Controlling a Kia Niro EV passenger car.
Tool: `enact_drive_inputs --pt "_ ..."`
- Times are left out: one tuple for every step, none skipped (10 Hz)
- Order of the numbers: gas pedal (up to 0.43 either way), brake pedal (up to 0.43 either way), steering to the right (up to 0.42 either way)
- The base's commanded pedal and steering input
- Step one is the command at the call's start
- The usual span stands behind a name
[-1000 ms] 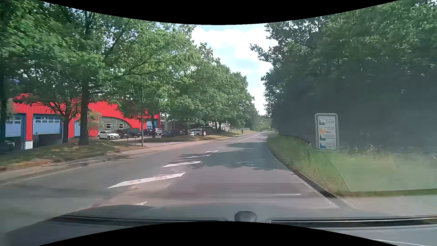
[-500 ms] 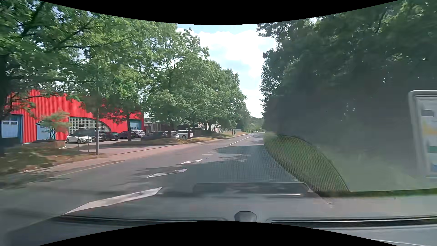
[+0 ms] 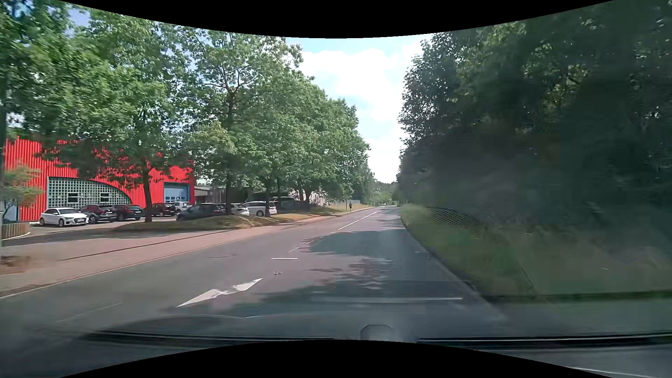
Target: Follow the waypoints while adhering to traffic rules and regulations
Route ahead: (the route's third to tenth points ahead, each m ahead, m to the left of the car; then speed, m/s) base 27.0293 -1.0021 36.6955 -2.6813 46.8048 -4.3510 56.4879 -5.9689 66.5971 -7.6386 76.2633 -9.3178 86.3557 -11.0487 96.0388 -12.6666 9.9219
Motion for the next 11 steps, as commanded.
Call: enact_drive_inputs --pt "0.268 0.000 0.032" --pt "0.260 0.000 0.032" --pt "0.260 0.000 0.032" --pt "0.260 0.000 0.032" --pt "0.260 0.000 0.032" --pt "0.260 0.000 0.032" --pt "0.260 0.000 0.032" --pt "0.260 0.000 0.032" --pt "0.248 0.000 0.032" --pt "0.248 0.000 0.032" --pt "0.240 0.000 0.029"
